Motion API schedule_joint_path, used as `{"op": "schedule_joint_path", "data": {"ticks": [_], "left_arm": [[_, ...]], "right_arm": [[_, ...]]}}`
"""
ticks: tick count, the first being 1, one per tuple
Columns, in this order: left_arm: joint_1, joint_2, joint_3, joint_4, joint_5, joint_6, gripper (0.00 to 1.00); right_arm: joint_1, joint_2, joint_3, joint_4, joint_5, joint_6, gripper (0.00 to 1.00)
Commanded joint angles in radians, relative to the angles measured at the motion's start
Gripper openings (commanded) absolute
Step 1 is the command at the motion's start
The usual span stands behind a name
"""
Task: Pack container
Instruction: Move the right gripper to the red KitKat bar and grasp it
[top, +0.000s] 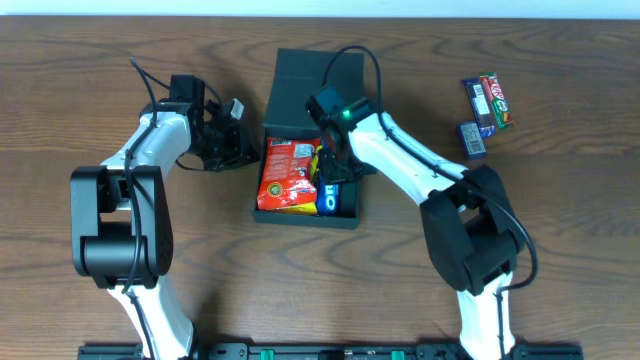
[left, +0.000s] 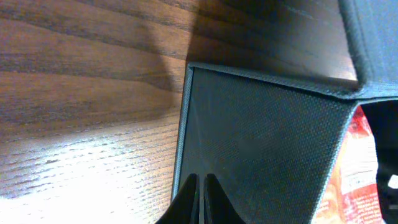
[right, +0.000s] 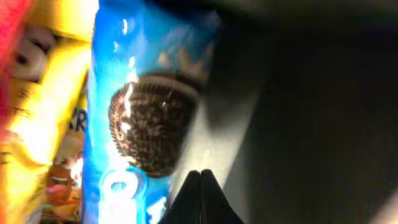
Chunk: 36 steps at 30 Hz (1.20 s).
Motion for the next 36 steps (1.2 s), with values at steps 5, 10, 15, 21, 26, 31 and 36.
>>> {"op": "schedule_joint_path", "data": {"ticks": [5, 10, 15, 21, 26, 31, 36], "left_arm": [[0.004, -0.02, 0.002, 0.001, -0.005, -0.008, 0.06], [0.003, -0.02, 0.002, 0.001, -0.004, -0.012, 0.06], [0.002, -0.02, 0.002, 0.004, -0.005, -0.023, 0.05], [0.002, -0.02, 0.002, 0.035, -0.008, -0.047, 0.06], [0.002, -0.02, 0.002, 0.05, -0.007, -0.063, 0.06], [0.002, -0.02, 0.002, 0.05, -0.008, -0.064, 0.06], [0.002, -0.02, 0.002, 0.049, -0.008, -0.082, 0.06]], "right_arm": [[-0.028, -0.011, 0.322, -0.137, 0.152, -0.138, 0.01], [-0.135, -0.038, 0.483, -0.129, 0.204, -0.33, 0.02], [-0.36, -0.037, 0.489, -0.116, 0.176, -0.451, 0.02], [-0.655, -0.031, 0.488, 0.043, 0.053, -0.314, 0.22], [-0.743, 0.03, 0.484, 0.148, -0.062, -0.4, 0.19], [-0.758, 0.157, 0.484, 0.26, -0.039, -0.422, 0.01], [-0.77, 0.298, 0.484, 0.422, -0.024, -0.253, 0.01]]}}
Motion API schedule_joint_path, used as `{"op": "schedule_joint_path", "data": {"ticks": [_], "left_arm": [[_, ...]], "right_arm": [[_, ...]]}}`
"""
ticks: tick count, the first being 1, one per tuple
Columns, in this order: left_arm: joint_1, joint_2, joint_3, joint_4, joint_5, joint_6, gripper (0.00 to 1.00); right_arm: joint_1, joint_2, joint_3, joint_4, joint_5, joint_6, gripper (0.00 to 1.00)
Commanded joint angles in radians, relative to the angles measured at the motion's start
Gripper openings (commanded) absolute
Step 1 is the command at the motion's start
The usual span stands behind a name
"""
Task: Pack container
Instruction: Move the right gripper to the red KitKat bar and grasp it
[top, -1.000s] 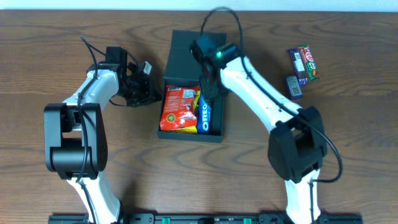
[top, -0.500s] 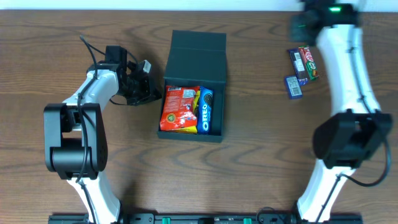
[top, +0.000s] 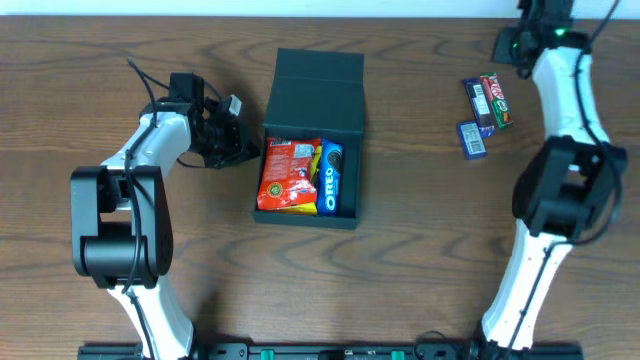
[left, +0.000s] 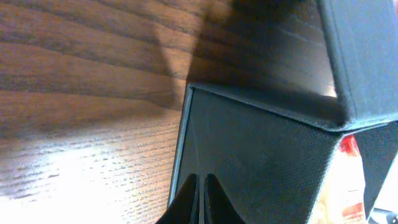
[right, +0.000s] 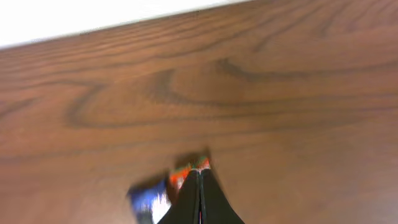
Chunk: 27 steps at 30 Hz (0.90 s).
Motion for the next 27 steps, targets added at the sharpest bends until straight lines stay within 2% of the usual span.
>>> {"op": "schedule_joint_path", "data": {"ticks": [1, 5, 6, 7, 8, 9, 14, 27], "left_arm": [[0.002, -0.02, 0.002, 0.0, -0.007, -0.009, 0.06], [0.002, -0.02, 0.002, 0.0, -0.007, -0.009, 0.06], [0.002, -0.02, 0.002, 0.0, -0.007, -0.009, 0.06], [0.002, -0.02, 0.002, 0.0, -0.007, -0.009, 0.06], [0.002, -0.02, 0.002, 0.0, -0.007, -0.009, 0.06], [0.002, -0.02, 0.002, -0.001, -0.007, -0.009, 0.06], [0.002, -0.02, 0.002, -0.007, -0.007, -0.017, 0.06], [0.002, -0.02, 0.002, -0.026, -0.007, -0.024, 0.06]], "right_arm": [[-0.026, 0.053, 0.003, 0.044, -0.007, 0.122, 0.01], [-0.066, 0.085, 0.003, 0.059, -0.089, 0.129, 0.01], [-0.076, 0.087, 0.003, 0.051, -0.091, 0.128, 0.08], [-0.084, 0.087, 0.003, 0.037, -0.094, 0.092, 0.2], [-0.088, 0.087, 0.003, 0.011, -0.106, 0.034, 0.42], [-0.088, 0.086, 0.003, -0.014, -0.108, -0.004, 0.54], [-0.087, 0.086, 0.003, -0.139, -0.108, -0.183, 0.55], [-0.08, 0.086, 0.003, -0.183, -0.138, -0.284, 0.58]]}}
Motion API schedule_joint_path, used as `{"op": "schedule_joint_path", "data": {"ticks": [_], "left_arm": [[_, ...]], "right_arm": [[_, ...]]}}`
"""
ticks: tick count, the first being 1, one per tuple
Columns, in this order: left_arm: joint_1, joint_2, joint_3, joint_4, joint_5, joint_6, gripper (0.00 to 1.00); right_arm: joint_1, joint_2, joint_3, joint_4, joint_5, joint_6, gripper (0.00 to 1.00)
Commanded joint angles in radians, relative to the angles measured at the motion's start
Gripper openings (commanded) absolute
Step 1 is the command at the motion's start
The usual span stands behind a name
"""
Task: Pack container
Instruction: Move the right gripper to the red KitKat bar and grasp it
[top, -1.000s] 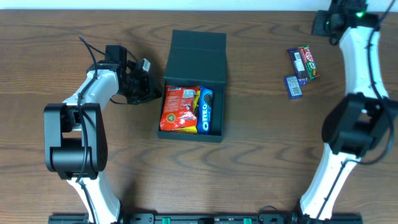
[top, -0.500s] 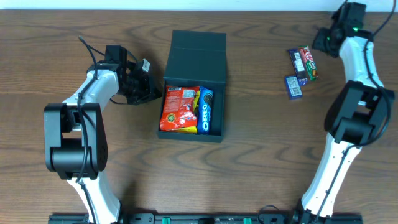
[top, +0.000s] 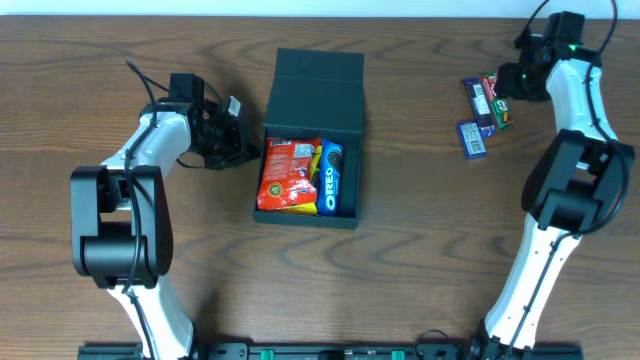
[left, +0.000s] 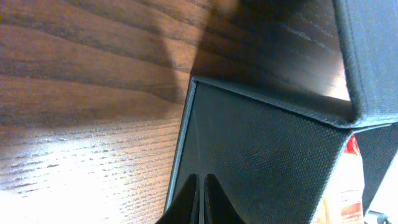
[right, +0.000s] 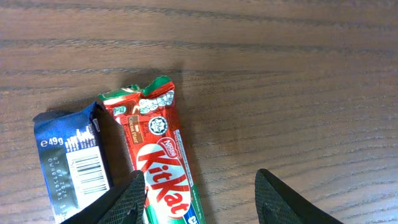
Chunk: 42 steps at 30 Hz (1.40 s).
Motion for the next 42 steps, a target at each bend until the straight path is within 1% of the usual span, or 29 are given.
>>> {"op": "schedule_joint_path", "data": {"ticks": [1, 12, 17, 31, 34, 35, 36, 38, 41, 42], "left_arm": [[0.002, -0.02, 0.002, -0.01, -0.007, -0.001, 0.06], [0.002, -0.02, 0.002, -0.008, -0.008, -0.001, 0.06], [0.002, -0.02, 0.002, -0.008, -0.008, -0.001, 0.06], [0.002, -0.02, 0.002, -0.009, -0.023, -0.001, 0.06], [0.002, -0.02, 0.002, -0.008, -0.023, -0.001, 0.06], [0.002, -0.02, 0.002, -0.009, -0.022, -0.001, 0.06], [0.002, -0.02, 0.002, -0.008, -0.023, -0.001, 0.06], [0.002, -0.02, 0.002, -0.008, -0.023, -0.001, 0.06], [0.002, -0.02, 0.002, -0.008, -0.023, -0.001, 0.06], [0.002, -0.02, 0.002, -0.008, -0.023, -0.001, 0.06]], "right_arm": [[0.01, 0.008, 0.003, -0.002, -0.014, -0.046, 0.59], [0.018, 0.009, 0.002, -0.023, -0.018, -0.097, 0.66], [0.017, 0.016, 0.002, -0.035, -0.017, -0.124, 0.65], [0.017, 0.064, 0.002, -0.051, -0.018, -0.123, 0.65], [0.017, 0.074, 0.002, -0.052, -0.019, -0.123, 0.62], [0.017, 0.074, 0.002, -0.052, -0.024, -0.122, 0.6], [0.017, 0.074, 0.002, -0.05, -0.025, -0.123, 0.56], [0.018, 0.074, 0.002, -0.05, -0.025, -0.123, 0.53], [0.018, 0.074, 0.002, -0.051, -0.026, -0.122, 0.39], [0.018, 0.074, 0.002, -0.051, -0.026, -0.122, 0.33]]}}
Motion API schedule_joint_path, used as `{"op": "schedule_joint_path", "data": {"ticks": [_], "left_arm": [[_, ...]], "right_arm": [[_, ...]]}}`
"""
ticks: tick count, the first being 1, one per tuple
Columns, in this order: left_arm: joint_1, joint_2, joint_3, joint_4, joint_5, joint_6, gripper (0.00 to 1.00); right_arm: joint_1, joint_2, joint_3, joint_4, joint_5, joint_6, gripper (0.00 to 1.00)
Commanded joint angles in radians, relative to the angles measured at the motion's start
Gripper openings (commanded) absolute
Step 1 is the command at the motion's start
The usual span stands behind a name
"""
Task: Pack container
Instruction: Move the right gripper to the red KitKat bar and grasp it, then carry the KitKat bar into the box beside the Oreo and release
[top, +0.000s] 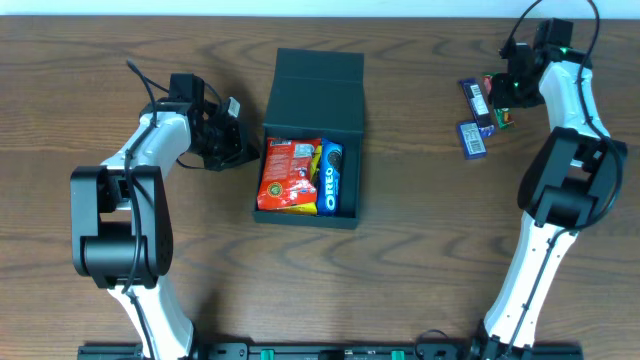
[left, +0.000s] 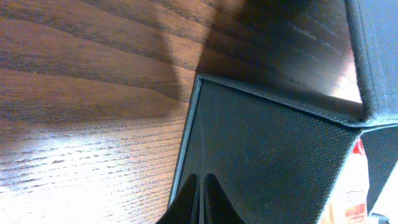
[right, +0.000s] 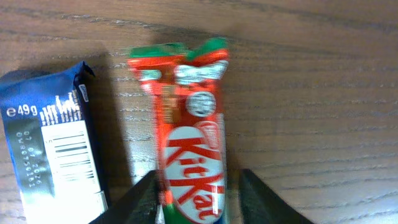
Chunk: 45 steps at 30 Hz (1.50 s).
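The dark box (top: 335, 212) stands open at the table's middle with its lid (top: 318, 92) folded back. It holds a red snack bag (top: 285, 175) and a blue Oreo pack (top: 331, 180). My left gripper (left: 201, 200) is shut, its tips against the box's left outer wall (left: 267, 155). At the far right lies a red KitKat bar (right: 193, 143); my right gripper (right: 198, 198) is open, one finger on each side of it. A dark blue bar (right: 53, 149) lies just left of the KitKat.
A small blue packet (top: 472, 139) lies on the wood a little nearer than the two bars (top: 480, 98). The table's far edge (top: 430, 17) runs close behind the right arm.
My right gripper has come lower and shifted over the KitKat, which now sits between its open fingers rather than beside the left one. The left gripper has barely moved.
My right gripper was shut inside the box beside the Oreo pack. Then it was away at the table's far right corner, still shut. Then it stood open above the bars, and now straddles the KitKat. The left gripper stayed shut against the box wall throughout.
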Motion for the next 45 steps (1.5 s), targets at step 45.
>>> {"op": "schedule_joint_path", "data": {"ticks": [45], "left_arm": [[0.002, -0.02, 0.002, -0.001, -0.023, 0.018, 0.06]], "right_arm": [[0.541, -0.314, 0.151, -0.517, -0.08, 0.655, 0.01]]}}
